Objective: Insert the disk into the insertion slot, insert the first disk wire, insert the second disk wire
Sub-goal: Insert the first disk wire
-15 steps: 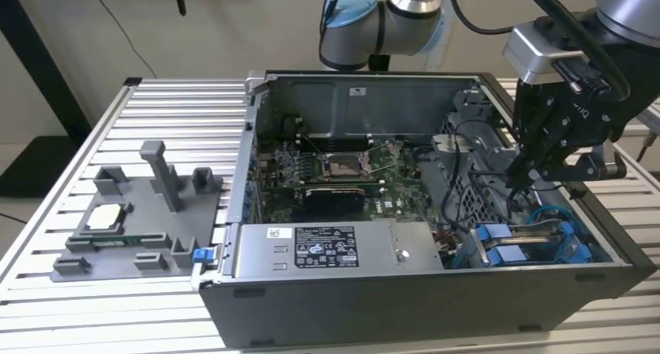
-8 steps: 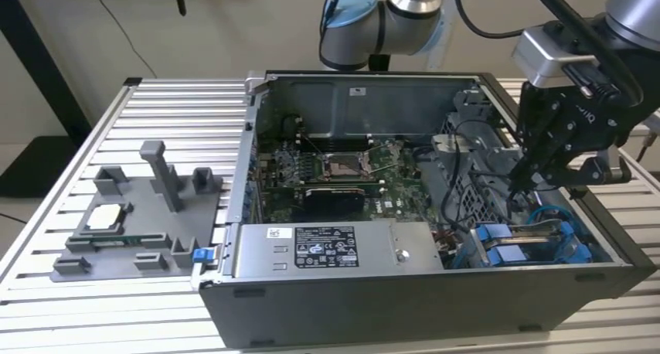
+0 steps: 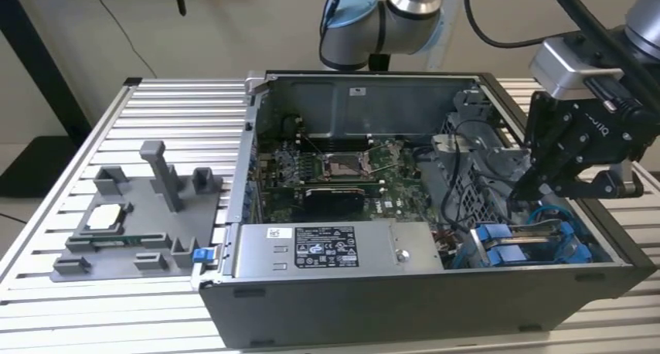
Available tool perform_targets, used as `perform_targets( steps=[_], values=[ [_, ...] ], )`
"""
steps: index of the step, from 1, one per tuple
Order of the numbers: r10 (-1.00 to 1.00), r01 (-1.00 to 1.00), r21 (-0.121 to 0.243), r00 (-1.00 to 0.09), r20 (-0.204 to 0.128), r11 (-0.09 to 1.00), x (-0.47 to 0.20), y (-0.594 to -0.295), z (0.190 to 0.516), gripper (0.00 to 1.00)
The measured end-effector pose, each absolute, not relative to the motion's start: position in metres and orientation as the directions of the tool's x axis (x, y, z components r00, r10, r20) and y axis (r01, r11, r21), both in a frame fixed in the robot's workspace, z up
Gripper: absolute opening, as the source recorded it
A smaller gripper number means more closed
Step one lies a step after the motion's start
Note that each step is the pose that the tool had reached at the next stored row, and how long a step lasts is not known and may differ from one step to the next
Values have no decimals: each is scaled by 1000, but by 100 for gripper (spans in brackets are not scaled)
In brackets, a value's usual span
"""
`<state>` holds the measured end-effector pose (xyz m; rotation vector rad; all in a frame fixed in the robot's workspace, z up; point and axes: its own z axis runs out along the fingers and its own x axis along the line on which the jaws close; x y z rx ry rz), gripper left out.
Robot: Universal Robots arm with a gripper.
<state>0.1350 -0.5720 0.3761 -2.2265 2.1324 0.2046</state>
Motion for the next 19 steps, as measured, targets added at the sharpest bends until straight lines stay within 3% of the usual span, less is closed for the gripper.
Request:
perform_targets(
  steps=[19],
  values=[
    [-991,-997,59,39,-131,-47,140,-583,370,0]
  ],
)
